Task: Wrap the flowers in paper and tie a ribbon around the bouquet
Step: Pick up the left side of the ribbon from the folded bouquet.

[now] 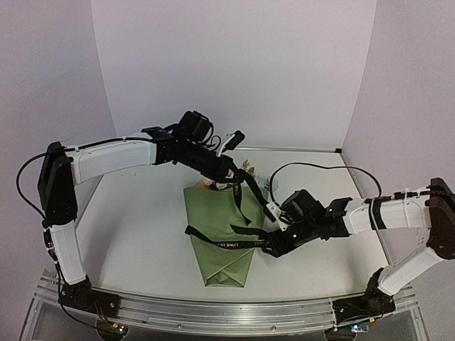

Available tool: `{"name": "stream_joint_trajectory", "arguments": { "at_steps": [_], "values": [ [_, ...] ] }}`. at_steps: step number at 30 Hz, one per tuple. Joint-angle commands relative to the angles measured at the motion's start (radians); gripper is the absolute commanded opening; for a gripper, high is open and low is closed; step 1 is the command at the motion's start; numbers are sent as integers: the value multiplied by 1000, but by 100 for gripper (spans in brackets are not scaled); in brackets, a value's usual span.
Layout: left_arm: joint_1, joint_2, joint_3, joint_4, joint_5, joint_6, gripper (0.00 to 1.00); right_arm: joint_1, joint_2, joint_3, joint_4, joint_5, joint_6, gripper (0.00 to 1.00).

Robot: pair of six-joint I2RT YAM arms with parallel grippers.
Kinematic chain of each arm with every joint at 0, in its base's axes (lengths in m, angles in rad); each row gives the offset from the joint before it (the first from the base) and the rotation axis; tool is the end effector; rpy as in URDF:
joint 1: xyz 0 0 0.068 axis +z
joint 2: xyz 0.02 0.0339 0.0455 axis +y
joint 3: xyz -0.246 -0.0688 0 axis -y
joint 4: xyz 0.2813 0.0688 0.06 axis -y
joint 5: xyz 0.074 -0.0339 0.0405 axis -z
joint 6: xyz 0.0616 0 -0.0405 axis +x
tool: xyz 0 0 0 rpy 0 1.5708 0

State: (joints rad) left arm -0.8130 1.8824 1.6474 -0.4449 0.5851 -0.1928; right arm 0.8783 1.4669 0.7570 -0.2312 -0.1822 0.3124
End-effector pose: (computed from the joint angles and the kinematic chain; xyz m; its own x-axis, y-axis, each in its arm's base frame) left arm 0.3055 -0.3724 0.2617 -0.5967 0.3982 -0.6967 0.8012 0.3437 -0.4898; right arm 0.1997 0.2582 0.1116 -0.7446 -0.4242 -0.5154 -0.6265 0.7105 0.3203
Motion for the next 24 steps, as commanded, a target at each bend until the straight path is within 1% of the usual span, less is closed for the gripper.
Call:
{"name": "stream_joint_trajectory", "arguments": {
  "at_steps": [1,5,8,10,12,16,17,19,20,24],
  "values": [
    [8,-45,66,-58,16,-5,0,34,49,17,67,210,-63,63],
    [9,-54,69,-75,13,-9,0,44,96,23,94,267,-66,64],
    [11,-58,78,-93,14,-11,0,52,143,43,103,283,-58,60],
    [11,-63,80,-103,10,-11,0,61,160,55,103,314,-53,53],
    [13,-74,75,-109,1,-14,0,70,149,65,77,356,-44,43],
    [30,-93,47,-109,0,-32,0,79,84,94,-55,439,-36,12],
    [36,-95,40,-110,6,-40,0,81,66,102,-85,450,-37,7],
    [48,-101,32,-120,29,-57,0,84,28,130,-170,472,-33,1],
    [54,-105,28,-128,45,-67,0,86,13,148,-217,484,-30,0],
    [75,-148,-12,-133,126,-88,0,99,-32,233,-418,533,-6,0]
  ]
}}
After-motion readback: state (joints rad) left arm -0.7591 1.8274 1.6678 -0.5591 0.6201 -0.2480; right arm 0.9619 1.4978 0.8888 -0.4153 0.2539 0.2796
